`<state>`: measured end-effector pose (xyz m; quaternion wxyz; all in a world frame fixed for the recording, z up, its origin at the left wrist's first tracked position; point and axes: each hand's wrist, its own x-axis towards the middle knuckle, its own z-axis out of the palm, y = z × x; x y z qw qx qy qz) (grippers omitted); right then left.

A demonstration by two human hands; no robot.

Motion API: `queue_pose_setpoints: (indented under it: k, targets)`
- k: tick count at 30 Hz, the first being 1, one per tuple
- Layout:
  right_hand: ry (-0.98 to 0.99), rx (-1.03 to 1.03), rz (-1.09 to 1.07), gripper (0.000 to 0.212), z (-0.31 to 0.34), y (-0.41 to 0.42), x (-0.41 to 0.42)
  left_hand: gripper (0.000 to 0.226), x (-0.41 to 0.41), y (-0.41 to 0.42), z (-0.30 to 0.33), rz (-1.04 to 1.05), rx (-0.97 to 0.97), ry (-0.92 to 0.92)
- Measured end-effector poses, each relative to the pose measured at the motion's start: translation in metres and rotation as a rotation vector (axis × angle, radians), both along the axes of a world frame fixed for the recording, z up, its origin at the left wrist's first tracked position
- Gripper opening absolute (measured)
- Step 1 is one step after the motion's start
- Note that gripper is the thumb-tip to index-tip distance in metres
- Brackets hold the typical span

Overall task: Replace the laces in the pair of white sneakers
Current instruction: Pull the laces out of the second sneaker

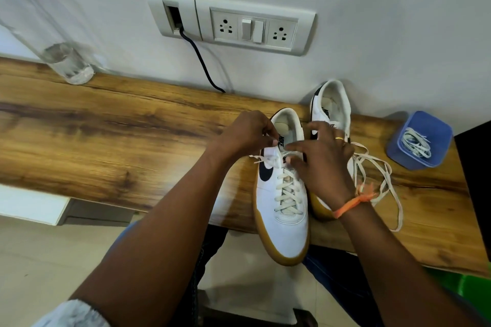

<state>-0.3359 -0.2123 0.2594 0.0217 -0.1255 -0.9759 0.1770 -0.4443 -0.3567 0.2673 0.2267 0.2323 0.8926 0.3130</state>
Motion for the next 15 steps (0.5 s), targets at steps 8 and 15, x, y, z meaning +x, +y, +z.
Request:
queue_pose_setpoints:
  k: [8,15]
  targets:
    - [0.088,-0.063,-0.045,0.010,-0.002,0.000,-0.003,0.019,0.002,0.001,-0.004,-0.046,-0.001,0.029]
    - [0.014,-0.276,-0.210,0.022,-0.008,0.027,-0.008,0.016,0.001,-0.001,-0.006,-0.002,0.005,-0.024]
